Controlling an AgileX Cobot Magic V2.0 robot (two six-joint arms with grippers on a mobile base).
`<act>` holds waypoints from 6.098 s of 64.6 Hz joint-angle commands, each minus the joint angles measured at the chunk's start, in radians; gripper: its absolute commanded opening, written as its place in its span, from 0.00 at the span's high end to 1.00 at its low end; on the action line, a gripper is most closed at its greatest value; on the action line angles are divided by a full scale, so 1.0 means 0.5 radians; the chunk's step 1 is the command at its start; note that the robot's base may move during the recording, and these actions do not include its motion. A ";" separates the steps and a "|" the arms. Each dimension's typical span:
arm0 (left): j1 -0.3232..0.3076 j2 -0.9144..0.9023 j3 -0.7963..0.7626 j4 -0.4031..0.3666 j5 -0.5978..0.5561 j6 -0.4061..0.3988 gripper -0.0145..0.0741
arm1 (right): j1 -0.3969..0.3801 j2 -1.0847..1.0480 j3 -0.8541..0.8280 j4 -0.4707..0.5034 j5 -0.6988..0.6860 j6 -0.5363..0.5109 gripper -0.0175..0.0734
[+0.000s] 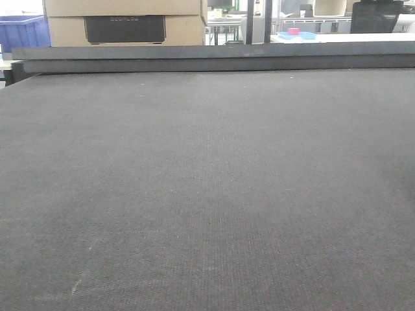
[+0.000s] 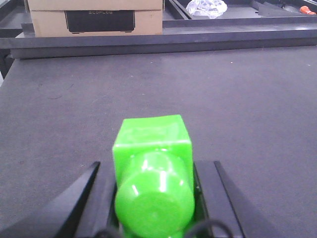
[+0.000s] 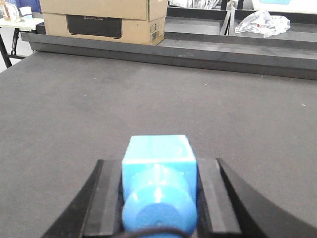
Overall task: Grab block from conveyor and place in blue bin
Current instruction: 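Hold both blocks and drive the base away from the belt, then drive the base toward the shelf rack of blue bins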
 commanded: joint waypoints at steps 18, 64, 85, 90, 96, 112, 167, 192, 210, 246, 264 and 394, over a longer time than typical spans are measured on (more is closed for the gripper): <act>-0.015 0.008 -0.018 0.096 -0.022 -0.023 0.96 | 0.004 -0.010 -0.011 -0.002 -0.032 -0.017 0.98; -0.015 0.008 -0.018 0.096 -0.022 -0.023 0.96 | 0.004 -0.010 -0.011 -0.002 -0.032 -0.017 0.98; -0.015 0.008 -0.018 0.096 -0.022 -0.023 0.96 | 0.004 -0.010 -0.011 -0.002 -0.032 -0.017 0.98; -0.015 0.008 -0.018 0.096 -0.022 -0.023 0.96 | 0.004 -0.010 -0.011 -0.002 -0.032 -0.017 0.98; -0.015 0.008 -0.018 0.096 -0.022 -0.023 0.96 | 0.004 -0.010 -0.011 -0.002 -0.032 -0.017 0.98; -0.015 0.008 -0.018 0.096 -0.022 -0.023 0.96 | 0.004 -0.010 -0.011 -0.002 -0.028 -0.017 0.98; -0.015 0.008 -0.018 0.096 -0.022 -0.023 0.96 | 0.004 -0.010 -0.011 -0.002 -0.024 -0.017 0.98; -0.015 0.008 -0.018 0.096 -0.022 -0.023 0.96 | 0.004 -0.010 -0.011 -0.002 -0.024 -0.017 0.98; -0.015 0.008 -0.018 0.096 -0.022 -0.023 0.96 | 0.004 -0.010 -0.011 -0.002 -0.024 -0.017 0.98; -0.015 0.008 -0.018 0.096 -0.022 -0.023 0.96 | 0.004 -0.010 -0.011 -0.002 -0.024 -0.017 0.98; -0.015 0.008 -0.018 0.096 -0.022 -0.023 0.96 | 0.004 -0.010 -0.011 -0.002 -0.024 -0.017 0.98; -0.015 0.000 -0.018 0.096 -0.022 -0.023 0.96 | 0.004 -0.010 -0.011 -0.002 -0.024 -0.017 0.98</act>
